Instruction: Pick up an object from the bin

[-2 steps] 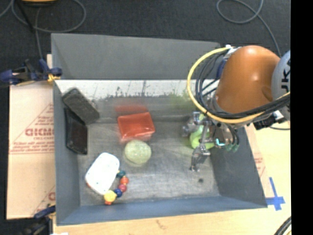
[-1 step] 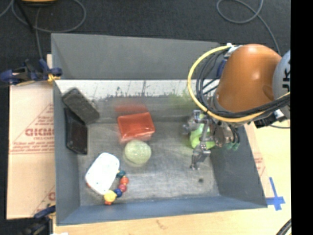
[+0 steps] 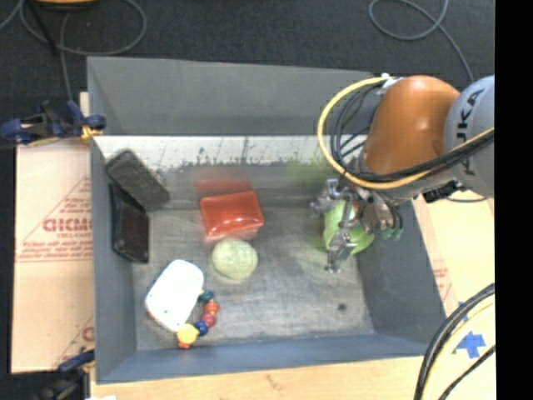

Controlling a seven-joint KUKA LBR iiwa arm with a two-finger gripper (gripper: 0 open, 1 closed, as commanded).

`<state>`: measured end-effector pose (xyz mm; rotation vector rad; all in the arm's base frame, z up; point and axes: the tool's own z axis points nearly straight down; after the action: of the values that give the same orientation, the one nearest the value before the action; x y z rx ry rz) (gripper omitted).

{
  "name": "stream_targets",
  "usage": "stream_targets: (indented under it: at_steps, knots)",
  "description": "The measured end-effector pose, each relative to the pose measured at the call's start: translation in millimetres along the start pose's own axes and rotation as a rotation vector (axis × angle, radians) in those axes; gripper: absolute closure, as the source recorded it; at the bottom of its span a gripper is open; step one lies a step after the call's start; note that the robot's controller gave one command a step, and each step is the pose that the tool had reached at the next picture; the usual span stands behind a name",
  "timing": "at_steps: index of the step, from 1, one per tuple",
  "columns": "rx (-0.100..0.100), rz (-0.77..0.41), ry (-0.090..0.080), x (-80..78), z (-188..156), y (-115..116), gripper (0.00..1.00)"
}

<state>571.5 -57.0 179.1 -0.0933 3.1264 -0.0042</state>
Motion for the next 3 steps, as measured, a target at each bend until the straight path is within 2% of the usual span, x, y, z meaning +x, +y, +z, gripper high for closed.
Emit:
stream_targets:
  at_steps: [1, 2, 3]
  knots:
    - [-0.003, -0.308, 0.008, -17.7, 33.2, -33.6, 0.0]
    - [-0.005, -0.408, 0.007, -32.5, 31.2, -61.1, 0.0]
    - [-0.007, -0.127, 0.002, -40.5, 59.8, -73.2, 0.0]
